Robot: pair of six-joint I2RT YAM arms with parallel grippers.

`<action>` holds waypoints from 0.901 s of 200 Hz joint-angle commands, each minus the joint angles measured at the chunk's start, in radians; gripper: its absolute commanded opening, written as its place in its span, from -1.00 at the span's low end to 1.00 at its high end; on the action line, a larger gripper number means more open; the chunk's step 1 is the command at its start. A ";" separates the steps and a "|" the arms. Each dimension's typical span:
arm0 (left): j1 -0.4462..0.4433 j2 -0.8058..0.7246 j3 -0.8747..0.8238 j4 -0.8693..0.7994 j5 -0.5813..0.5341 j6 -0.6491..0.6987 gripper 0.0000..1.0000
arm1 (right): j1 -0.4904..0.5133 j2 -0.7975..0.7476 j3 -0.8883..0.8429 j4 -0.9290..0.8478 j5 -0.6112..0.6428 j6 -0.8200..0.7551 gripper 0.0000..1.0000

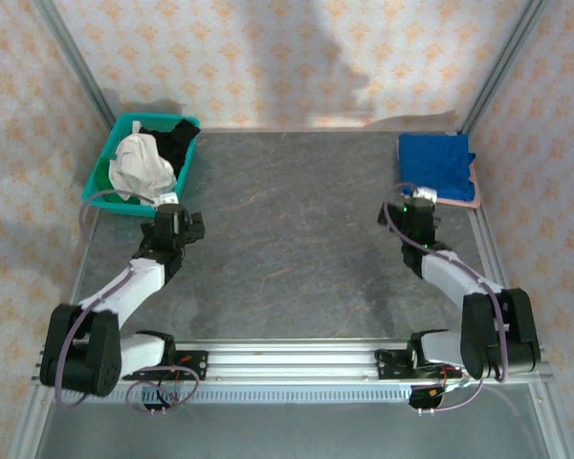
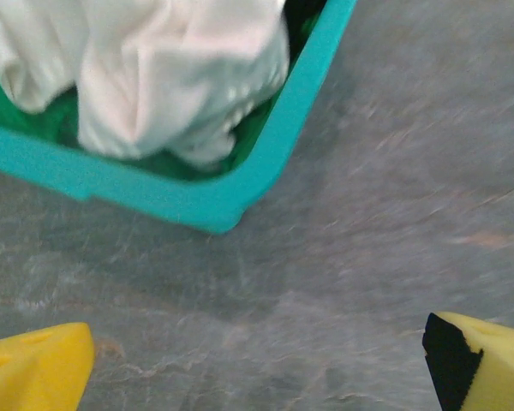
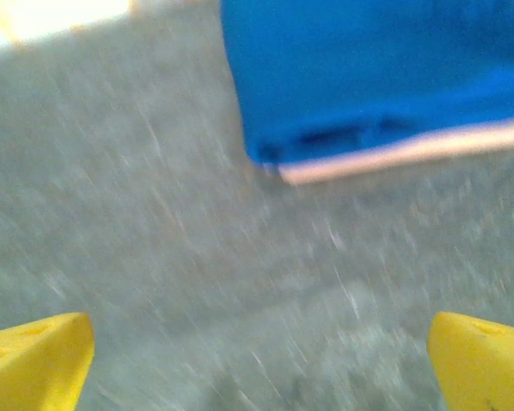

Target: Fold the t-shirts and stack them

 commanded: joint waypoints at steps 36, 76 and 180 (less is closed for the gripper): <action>0.084 0.177 -0.076 0.502 0.065 0.079 1.00 | -0.001 0.143 -0.015 0.307 0.094 -0.144 0.99; 0.069 0.250 -0.099 0.597 0.203 0.158 1.00 | -0.017 0.216 -0.073 0.504 0.129 -0.134 0.99; 0.049 0.255 -0.096 0.600 0.165 0.167 1.00 | -0.054 0.241 -0.124 0.597 0.101 -0.092 0.99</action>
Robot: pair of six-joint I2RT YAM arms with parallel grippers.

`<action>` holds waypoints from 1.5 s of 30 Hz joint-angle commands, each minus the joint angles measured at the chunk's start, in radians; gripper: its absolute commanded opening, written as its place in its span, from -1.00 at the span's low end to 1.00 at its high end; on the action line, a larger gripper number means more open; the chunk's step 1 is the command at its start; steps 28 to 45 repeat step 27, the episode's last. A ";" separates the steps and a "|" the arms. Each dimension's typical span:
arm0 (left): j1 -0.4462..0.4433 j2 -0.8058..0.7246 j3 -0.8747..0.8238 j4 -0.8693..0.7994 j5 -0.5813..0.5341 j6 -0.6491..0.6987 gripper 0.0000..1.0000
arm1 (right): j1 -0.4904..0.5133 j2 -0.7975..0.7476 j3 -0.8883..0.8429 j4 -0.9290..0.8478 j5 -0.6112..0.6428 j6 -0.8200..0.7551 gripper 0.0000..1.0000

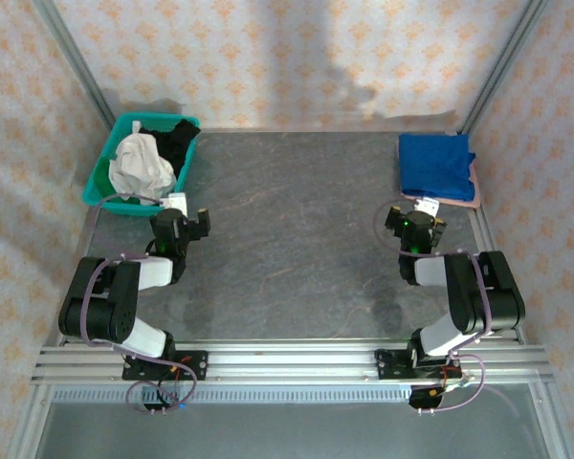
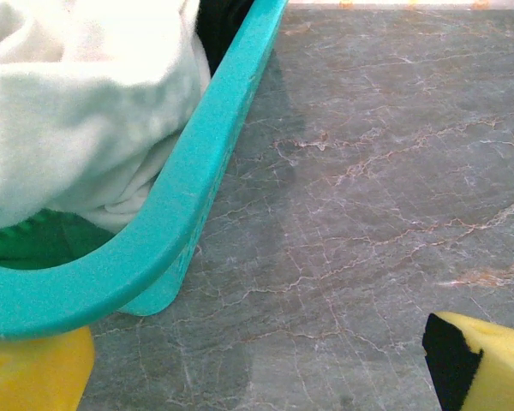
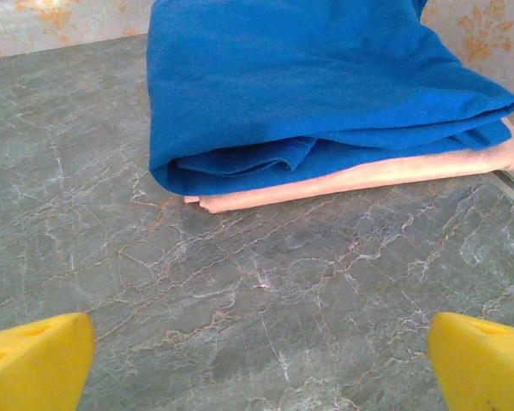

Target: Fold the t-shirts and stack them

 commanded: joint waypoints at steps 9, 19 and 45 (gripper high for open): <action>-0.004 0.001 -0.002 0.045 -0.002 0.016 1.00 | -0.002 -0.005 -0.002 0.034 0.008 0.017 0.99; -0.004 0.001 -0.001 0.045 -0.003 0.016 1.00 | -0.002 -0.002 0.001 0.031 0.008 0.017 0.99; -0.004 0.000 -0.001 0.045 -0.003 0.016 1.00 | -0.005 -0.006 -0.002 0.032 0.001 0.017 0.99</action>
